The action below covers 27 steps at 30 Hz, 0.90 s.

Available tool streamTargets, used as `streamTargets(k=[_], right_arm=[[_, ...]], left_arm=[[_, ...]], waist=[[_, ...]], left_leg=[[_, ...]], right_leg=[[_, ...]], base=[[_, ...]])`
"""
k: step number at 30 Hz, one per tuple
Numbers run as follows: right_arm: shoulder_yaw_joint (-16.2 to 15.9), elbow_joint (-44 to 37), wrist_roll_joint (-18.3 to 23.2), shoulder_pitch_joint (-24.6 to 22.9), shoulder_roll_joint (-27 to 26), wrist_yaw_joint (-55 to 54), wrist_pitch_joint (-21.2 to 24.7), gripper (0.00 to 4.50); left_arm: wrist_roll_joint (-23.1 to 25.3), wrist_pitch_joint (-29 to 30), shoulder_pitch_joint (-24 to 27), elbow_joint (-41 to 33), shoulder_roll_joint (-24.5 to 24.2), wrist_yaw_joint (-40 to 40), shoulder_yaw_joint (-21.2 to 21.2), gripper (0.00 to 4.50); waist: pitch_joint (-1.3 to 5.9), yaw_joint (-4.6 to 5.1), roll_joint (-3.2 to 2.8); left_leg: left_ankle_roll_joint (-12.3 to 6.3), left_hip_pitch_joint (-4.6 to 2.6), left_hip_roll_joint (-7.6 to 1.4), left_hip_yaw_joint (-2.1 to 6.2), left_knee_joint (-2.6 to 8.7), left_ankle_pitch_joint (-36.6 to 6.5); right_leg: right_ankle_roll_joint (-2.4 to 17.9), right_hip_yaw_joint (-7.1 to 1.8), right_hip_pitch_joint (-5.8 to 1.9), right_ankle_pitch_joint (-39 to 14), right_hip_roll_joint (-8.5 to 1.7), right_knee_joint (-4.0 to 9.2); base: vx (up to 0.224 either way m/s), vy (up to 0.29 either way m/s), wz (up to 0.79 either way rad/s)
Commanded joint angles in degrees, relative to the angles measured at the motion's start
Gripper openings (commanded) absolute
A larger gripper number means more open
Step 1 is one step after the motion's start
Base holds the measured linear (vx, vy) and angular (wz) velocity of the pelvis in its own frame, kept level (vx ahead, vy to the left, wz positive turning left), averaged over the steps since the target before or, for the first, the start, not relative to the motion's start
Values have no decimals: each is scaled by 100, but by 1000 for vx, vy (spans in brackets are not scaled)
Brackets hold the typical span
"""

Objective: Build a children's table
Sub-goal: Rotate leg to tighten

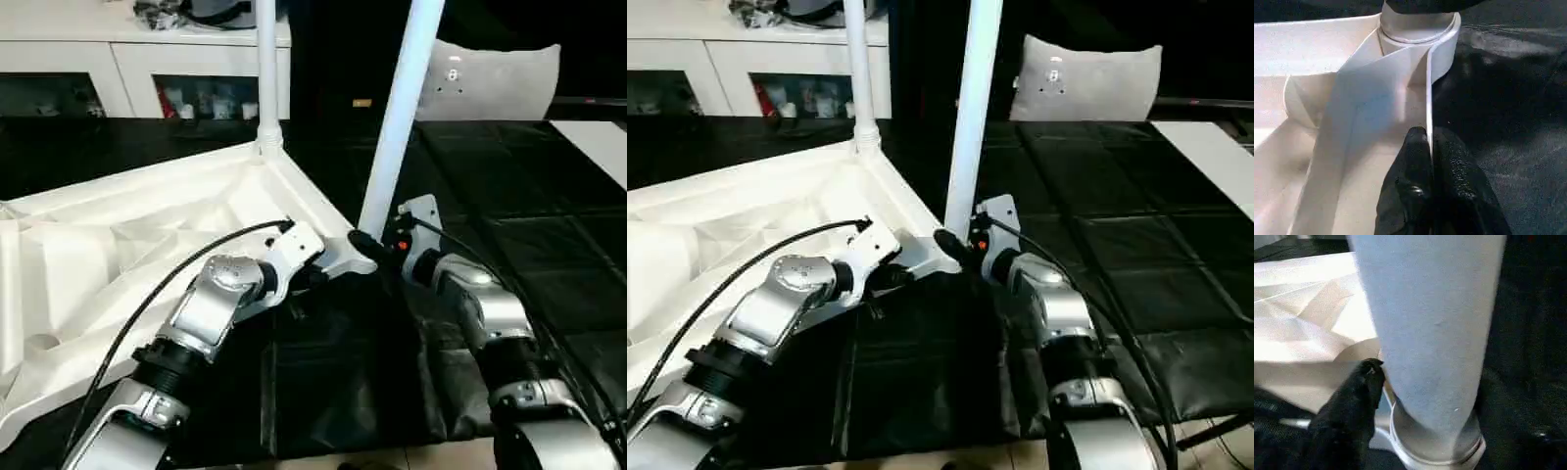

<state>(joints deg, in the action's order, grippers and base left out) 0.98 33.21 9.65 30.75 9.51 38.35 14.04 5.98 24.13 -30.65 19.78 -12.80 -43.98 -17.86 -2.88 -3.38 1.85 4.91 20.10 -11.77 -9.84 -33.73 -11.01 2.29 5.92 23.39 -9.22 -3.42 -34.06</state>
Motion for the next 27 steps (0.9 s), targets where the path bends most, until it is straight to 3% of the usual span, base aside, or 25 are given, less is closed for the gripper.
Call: streamTargets(k=[1, 4, 9, 14, 16, 24, 27], right_arm=[[-214, -224, 119, -82, 1, 360, -48, 327], [-399, -503, 132, -300, 458, 1120, -123, 360], [-423, -613, 174, -389, 928, 1828, -226, 397], [-677, -635, 113, -374, 1425, 2721, -426, 418], [-743, -630, 185, -349, 1544, 3086, -477, 418], [-1072, -309, 159, -120, 1733, 4020, -774, 343], [-1143, -356, 189, -131, 1747, 4251, -740, 308]], left_arm=[[-40, -336, -98, -157, -5, 13, 44, 0], [-11, -632, -7, -142, -298, -314, -59, 0], [-103, -1061, 126, -144, -627, -936, -209, 0], [-222, -1619, 158, -11, -1011, -1710, -398, 0], [-281, -1793, 147, 8, -1132, -2017, -446, 0], [-493, -2219, 87, -40, -1528, -3074, -658, 0], [-524, -2263, 70, -53, -1573, -3220, -686, 0]], waist=[[388, -51, 3], [369, -80, -10], [349, -103, 14], [365, -158, 3], [366, -190, 26], [352, -282, 14], [360, -329, 38]], left_leg=[[-419, 24, -144, 26, 338, -695], [-370, 8, -138, 31, 346, -863], [-400, 16, -133, 38, 348, -1011], [-428, -4, -158, 31, 339, -934], [-448, -1, -164, 23, 339, -890], [-366, -22, -188, 14, 350, -974], [-342, -35, -201, 11, 349, -931]], right_leg=[[851, -323, -371, -1485, -478, 417], [735, -316, -360, -1842, -486, 460], [498, -302, -350, -2367, -484, 518], [646, -321, -335, -2072, -484, 473], [720, -327, -340, -1912, -480, 447], [805, -325, -326, -1985, -490, 430], [835, -337, -326, -1867, -491, 403]], base=[[0, 0, 0], [0, 0, 0], [0, 0, 0], [0, 0, 0], [0, 0, 0], [0, 0, 0], [0, 0, 0]])
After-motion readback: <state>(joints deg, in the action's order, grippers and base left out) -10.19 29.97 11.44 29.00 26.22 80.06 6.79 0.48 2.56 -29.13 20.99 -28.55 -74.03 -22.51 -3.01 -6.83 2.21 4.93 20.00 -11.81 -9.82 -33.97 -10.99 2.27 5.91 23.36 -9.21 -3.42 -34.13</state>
